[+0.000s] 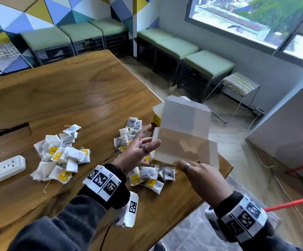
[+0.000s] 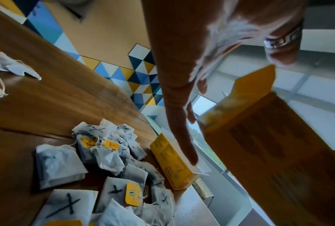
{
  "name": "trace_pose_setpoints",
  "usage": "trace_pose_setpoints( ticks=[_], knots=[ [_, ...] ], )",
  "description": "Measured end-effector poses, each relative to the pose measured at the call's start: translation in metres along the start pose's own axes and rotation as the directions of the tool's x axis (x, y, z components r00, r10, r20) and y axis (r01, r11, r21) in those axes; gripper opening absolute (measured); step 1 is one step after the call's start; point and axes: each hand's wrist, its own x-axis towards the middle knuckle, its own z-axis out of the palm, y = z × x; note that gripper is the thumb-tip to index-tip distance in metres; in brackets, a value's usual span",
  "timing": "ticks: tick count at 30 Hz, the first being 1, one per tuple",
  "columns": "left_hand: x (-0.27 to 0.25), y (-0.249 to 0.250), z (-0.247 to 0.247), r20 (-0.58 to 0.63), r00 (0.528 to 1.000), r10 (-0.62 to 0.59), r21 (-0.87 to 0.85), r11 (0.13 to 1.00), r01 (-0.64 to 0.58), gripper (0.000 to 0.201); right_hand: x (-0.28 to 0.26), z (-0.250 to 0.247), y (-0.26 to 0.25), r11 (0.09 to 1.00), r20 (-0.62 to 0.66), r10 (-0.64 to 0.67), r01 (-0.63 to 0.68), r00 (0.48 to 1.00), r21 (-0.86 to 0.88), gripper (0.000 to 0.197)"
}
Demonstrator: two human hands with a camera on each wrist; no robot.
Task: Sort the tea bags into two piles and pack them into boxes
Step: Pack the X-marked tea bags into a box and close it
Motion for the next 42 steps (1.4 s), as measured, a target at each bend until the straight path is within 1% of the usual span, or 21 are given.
trace_pose_setpoints(
  ticks=[2, 3, 5, 8, 10, 12, 14, 15, 16, 17, 18, 19, 20, 22, 25, 31, 32, 35, 37, 38, 42],
  knots=[
    [-0.004, -0.002, -0.008, 0.052, 0.998, -0.044, -0.078, 0.996, 0.048, 0.071, 0.005, 0.004, -0.008, 0.994, -0.009, -0.109, 0.109, 0.994, 0.009, 0.063],
    [-0.007, -0.004, -0.013, 0.068, 0.996, -0.061, -0.118, 0.991, 0.069, 0.065, 0.007, 0.005, -0.011, 0.987, -0.028, -0.161, 0.161, 0.987, -0.001, 0.052],
    [-0.014, -0.012, -0.024, 0.073, 0.994, -0.085, -0.209, 0.973, 0.099, 0.057, 0.012, 0.002, -0.017, 0.989, -0.082, -0.145, 0.147, 0.986, 0.018, 0.016],
    [-0.024, -0.025, -0.039, 0.068, 0.994, -0.081, -0.239, 0.966, 0.095, 0.066, 0.018, 0.007, -0.02, 0.99, -0.165, 0.075, -0.054, 0.984, 0.129, 0.042],
    [-0.032, -0.032, -0.045, 0.07, 0.995, -0.064, -0.236, 0.969, 0.079, 0.068, 0.024, 0.012, -0.024, 0.933, -0.142, 0.293, -0.251, 0.945, 0.259, 0.047],
    [-0.037, -0.04, -0.054, 0.095, 0.994, -0.048, -0.25, 0.966, 0.07, 0.071, 0.029, 0.021, -0.026, 0.786, -0.006, 0.445, -0.388, 0.895, 0.481, 0.068],
    [-0.042, -0.048, -0.064, 0.116, 0.991, -0.068, -0.245, 0.965, 0.095, 0.074, 0.032, 0.031, -0.028, 0.587, 0.143, 0.462, -0.423, 0.875, 0.691, 0.076],
    [-0.045, -0.053, -0.071, 0.125, 0.989, -0.085, -0.238, 0.965, 0.113, 0.076, 0.032, 0.037, -0.029, 0.436, 0.224, 0.448, -0.43, 0.866, 0.79, 0.075],
    [-0.046, -0.059, -0.078, 0.129, 0.986, -0.105, -0.234, 0.963, 0.134, 0.079, 0.031, 0.044, -0.03, 0.246, 0.292, 0.43, -0.422, 0.854, 0.872, 0.072],
    [-0.047, -0.064, -0.085, 0.129, 0.984, -0.124, -0.239, 0.959, 0.152, 0.084, 0.03, 0.048, -0.031, 0.055, 0.347, 0.408, -0.402, 0.845, 0.914, 0.067],
    [-0.048, -0.068, -0.091, 0.119, 0.983, -0.141, -0.254, 0.953, 0.168, 0.088, 0.03, 0.052, -0.035, -0.096, 0.374, 0.393, -0.368, 0.84, 0.925, 0.059],
    [-0.049, -0.071, -0.095, 0.106, 0.982, -0.158, -0.272, 0.945, 0.182, 0.088, 0.031, 0.055, -0.039, -0.186, 0.39, 0.387, -0.344, 0.835, 0.92, 0.05],
    [-0.05, -0.073, -0.099, 0.097, 0.98, -0.174, -0.287, 0.938, 0.195, 0.085, 0.031, 0.056, -0.044, -0.222, 0.388, 0.393, -0.323, 0.834, 0.92, 0.039],
    [-0.054, -0.078, -0.103, 0.09, 0.98, -0.176, -0.303, 0.933, 0.195, 0.082, 0.033, 0.058, -0.053, -0.231, 0.377, 0.384, -0.307, 0.843, 0.923, 0.022],
    [-0.059, -0.085, -0.108, 0.108, 0.984, -0.143, -0.35, 0.921, 0.172, 0.087, 0.034, 0.062, -0.064, -0.277, 0.389, 0.313, -0.308, 0.867, 0.91, 0.045],
    [-0.063, -0.096, -0.116, 0.102, 0.986, -0.132, -0.418, 0.894, 0.163, 0.097, 0.033, 0.064, -0.075, -0.306, 0.365, 0.287, -0.276, 0.886, 0.911, 0.046],
    [-0.063, -0.097, -0.117, 0.1, 0.987, -0.125, -0.434, 0.887, 0.157, 0.098, 0.033, 0.065, -0.076, -0.306, 0.369, 0.285, -0.281, 0.885, 0.91, 0.044],
    [-0.064, -0.1, -0.119, 0.101, 0.988, -0.118, -0.458, 0.876, 0.152, 0.098, 0.034, 0.065, -0.08, -0.302, 0.39, 0.288, -0.303, 0.875, 0.904, 0.02],
    [-0.065, -0.104, -0.121, 0.097, 0.988, -0.123, -0.445, 0.882, 0.154, 0.093, 0.033, 0.065, -0.082, -0.295, 0.386, 0.276, -0.305, 0.88, 0.906, 0.041],
    [-0.066, -0.106, -0.122, 0.093, 0.988, -0.123, -0.441, 0.884, 0.152, 0.089, 0.033, 0.065, -0.083, -0.303, 0.386, 0.265, -0.304, 0.883, 0.903, 0.045],
    [-0.068, -0.113, -0.124, 0.054, 0.99, -0.129, -0.431, 0.891, 0.14, 0.091, 0.03, 0.069, -0.085, -0.323, 0.403, 0.237, -0.319, 0.884, 0.891, 0.047]
  ],
)
